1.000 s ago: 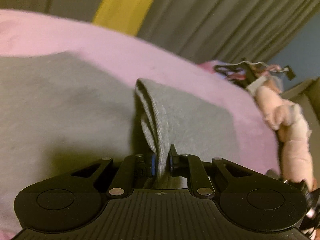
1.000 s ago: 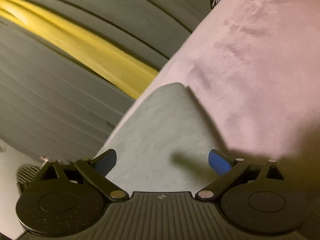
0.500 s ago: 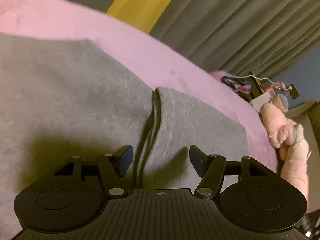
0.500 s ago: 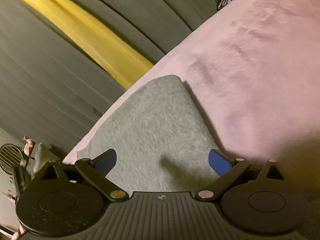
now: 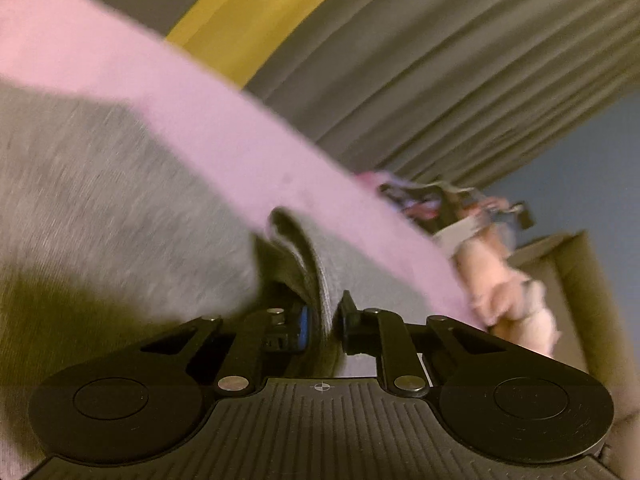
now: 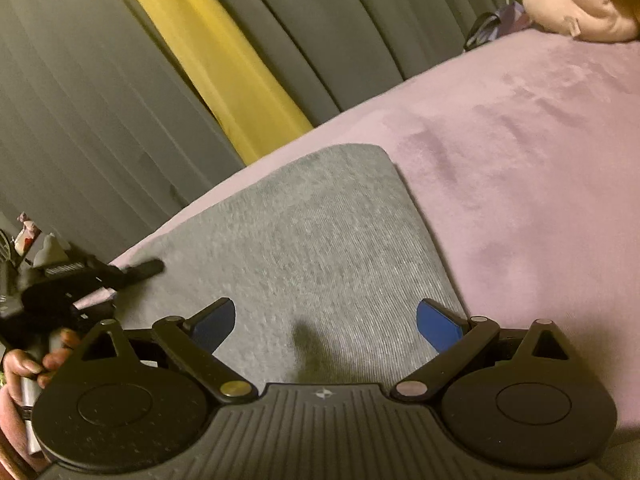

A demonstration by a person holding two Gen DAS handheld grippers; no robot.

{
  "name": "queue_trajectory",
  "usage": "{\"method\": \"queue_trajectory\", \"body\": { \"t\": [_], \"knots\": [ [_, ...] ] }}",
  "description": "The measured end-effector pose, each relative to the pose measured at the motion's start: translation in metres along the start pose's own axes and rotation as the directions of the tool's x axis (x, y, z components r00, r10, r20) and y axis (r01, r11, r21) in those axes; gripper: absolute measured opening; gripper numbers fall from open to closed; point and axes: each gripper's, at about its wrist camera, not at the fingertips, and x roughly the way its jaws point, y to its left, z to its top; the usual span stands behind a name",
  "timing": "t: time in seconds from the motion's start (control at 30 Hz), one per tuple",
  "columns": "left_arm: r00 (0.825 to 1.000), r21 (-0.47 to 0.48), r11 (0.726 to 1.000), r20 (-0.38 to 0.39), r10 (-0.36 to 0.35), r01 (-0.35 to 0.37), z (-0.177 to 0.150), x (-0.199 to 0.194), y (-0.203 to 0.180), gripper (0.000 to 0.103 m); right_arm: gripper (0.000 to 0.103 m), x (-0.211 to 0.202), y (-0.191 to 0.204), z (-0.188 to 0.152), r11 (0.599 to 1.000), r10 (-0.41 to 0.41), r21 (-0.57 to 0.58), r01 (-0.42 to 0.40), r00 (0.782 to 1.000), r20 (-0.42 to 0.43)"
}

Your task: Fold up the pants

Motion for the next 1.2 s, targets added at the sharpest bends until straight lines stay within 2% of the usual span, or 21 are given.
{"method": "queue_trajectory", "body": {
  "t": [0.1,0.13,0.17,0.2,0.23,0.3,0.33,0.4,0.47,0.6,0.67,0.77,0.83,0.87,0.9,0.97,1.03,1.1,1.13,1.2],
  "knots": [
    [0.998,0.026,0.998,0.032,-0.062,0.062,0.000,-0.020,-0.012,0.017,0.098,-0.002,0.002,-0.001,1.000,0.020,-0.015,-0.020,1.000,0.009],
    [0.998,0.027,0.999,0.033,-0.045,0.044,0.001,-0.023,-0.011,0.017,0.098,-0.003,0.002,-0.001,1.000,0.022,-0.016,-0.022,1.000,0.010],
    [1.000,0.035,0.999,0.029,0.002,-0.003,0.001,-0.024,-0.008,0.019,0.098,-0.002,0.002,-0.001,1.000,0.026,-0.014,-0.026,1.000,0.006],
    [0.996,0.058,0.994,0.015,0.087,-0.087,0.000,-0.016,-0.009,0.019,0.098,0.000,0.001,0.000,0.999,0.030,-0.011,-0.030,1.000,-0.001],
    [0.983,0.084,0.980,-0.017,0.184,-0.182,0.000,-0.007,-0.006,0.020,0.098,0.002,0.001,0.000,1.000,0.024,-0.010,-0.024,1.000,-0.012],
    [0.954,0.094,0.954,-0.069,0.291,-0.284,-0.003,0.011,-0.004,0.023,0.098,0.008,0.002,0.000,1.000,-0.008,-0.021,0.007,0.999,-0.037],
    [0.950,0.088,0.952,-0.088,0.299,-0.292,-0.003,0.016,-0.002,0.025,0.098,0.010,0.003,-0.001,0.999,-0.020,-0.029,0.019,0.999,-0.047],
    [0.952,0.085,0.952,-0.063,0.300,-0.295,-0.001,0.015,-0.006,0.031,0.099,0.011,0.006,-0.002,0.998,-0.032,-0.047,0.029,0.998,-0.048],
    [0.952,0.094,0.948,-0.003,0.307,-0.305,0.000,0.008,-0.013,0.045,0.099,0.009,0.007,-0.003,0.998,-0.035,-0.057,0.032,0.998,-0.047],
    [0.942,0.103,0.938,0.095,0.323,-0.332,-0.001,-0.010,-0.014,0.050,0.099,0.010,0.005,-0.002,0.999,-0.028,-0.038,0.026,0.998,-0.049],
    [0.949,0.115,0.944,0.103,0.298,-0.309,-0.002,-0.011,-0.018,0.065,0.099,0.010,0.005,-0.003,0.999,-0.031,-0.040,0.029,0.998,-0.054],
    [0.957,0.142,0.947,0.020,0.289,-0.289,-0.007,0.001,-0.017,0.068,0.099,0.011,0.008,-0.003,0.998,-0.043,-0.053,0.040,0.997,-0.059],
    [0.945,0.153,0.938,-0.062,0.322,-0.309,-0.010,0.014,-0.013,0.068,0.099,0.011,0.009,-0.004,0.997,-0.048,-0.060,0.044,0.997,-0.060],
    [0.939,0.153,0.934,-0.074,0.336,-0.322,-0.010,0.017,-0.012,0.067,0.099,0.011,0.009,-0.004,0.997,-0.049,-0.062,0.045,0.997,-0.061],
    [0.942,0.149,0.938,-0.076,0.327,-0.313,-0.010,0.015,-0.012,0.067,0.099,0.011,0.010,-0.004,0.997,-0.050,-0.063,0.046,0.997,-0.061],
    [0.952,0.107,0.956,-0.110,0.285,-0.274,-0.007,0.008,-0.008,0.067,0.099,0.011,0.010,-0.004,0.997,-0.050,-0.064,0.046,0.997,-0.060],
    [0.960,0.024,0.981,-0.202,0.192,-0.191,-0.007,0.006,-0.002,0.067,0.099,0.011,0.010,-0.004,0.997,-0.049,-0.067,0.045,0.997,-0.057],
    [0.944,-0.030,0.989,-0.306,0.126,-0.142,-0.012,0.010,0.005,0.067,0.099,0.010,0.011,-0.004,0.996,-0.049,-0.076,0.045,0.998,-0.048],
    [0.937,-0.022,0.988,-0.323,0.135,-0.150,-0.013,0.014,0.007,0.065,0.099,0.010,0.012,-0.005,0.996,-0.050,-0.082,0.047,0.998,-0.045],
    [0.933,0.010,0.985,-0.321,0.165,-0.171,-0.013,0.019,0.006,0.053,0.099,0.012,0.013,-0.005,0.994,-0.059,-0.095,0.054,0.997,-0.049]
  ]
}}
